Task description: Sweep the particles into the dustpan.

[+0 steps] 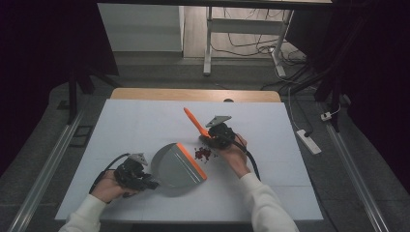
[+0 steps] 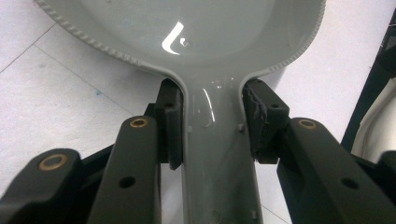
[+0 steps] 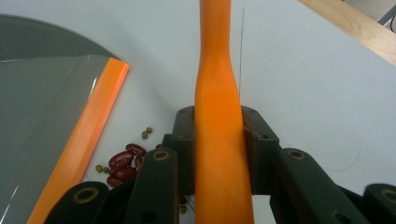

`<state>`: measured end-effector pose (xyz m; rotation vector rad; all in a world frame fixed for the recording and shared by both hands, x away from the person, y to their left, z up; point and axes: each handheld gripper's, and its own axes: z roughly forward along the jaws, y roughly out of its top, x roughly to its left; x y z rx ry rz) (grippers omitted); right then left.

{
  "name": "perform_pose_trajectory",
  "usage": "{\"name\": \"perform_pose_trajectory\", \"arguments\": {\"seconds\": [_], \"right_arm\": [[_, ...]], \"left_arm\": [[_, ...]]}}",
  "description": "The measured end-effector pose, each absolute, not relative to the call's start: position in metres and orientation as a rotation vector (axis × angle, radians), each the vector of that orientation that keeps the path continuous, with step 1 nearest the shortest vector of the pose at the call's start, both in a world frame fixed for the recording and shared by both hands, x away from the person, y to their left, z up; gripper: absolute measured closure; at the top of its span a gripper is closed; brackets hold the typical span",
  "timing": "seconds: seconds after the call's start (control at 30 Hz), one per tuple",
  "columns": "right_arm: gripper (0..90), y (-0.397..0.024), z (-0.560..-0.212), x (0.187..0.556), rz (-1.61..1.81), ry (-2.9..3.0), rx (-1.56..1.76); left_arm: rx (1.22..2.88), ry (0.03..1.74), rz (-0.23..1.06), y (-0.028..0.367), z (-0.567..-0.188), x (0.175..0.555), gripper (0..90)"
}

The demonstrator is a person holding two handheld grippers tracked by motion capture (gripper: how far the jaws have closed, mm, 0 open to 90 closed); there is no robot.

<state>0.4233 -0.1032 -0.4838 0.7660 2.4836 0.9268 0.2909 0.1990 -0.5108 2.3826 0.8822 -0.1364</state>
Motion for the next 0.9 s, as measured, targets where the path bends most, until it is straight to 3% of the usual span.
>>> {"name": "perform_pose_trajectory", "arguments": {"seconds": [0.9], "right_arm": [[70.0,-0.092,-0.485,0.411,0.931,2.522,0.717]], "left_arm": [[2.383,0.883,-0.154,0.198,-0.512,0.293,62.0]]}}
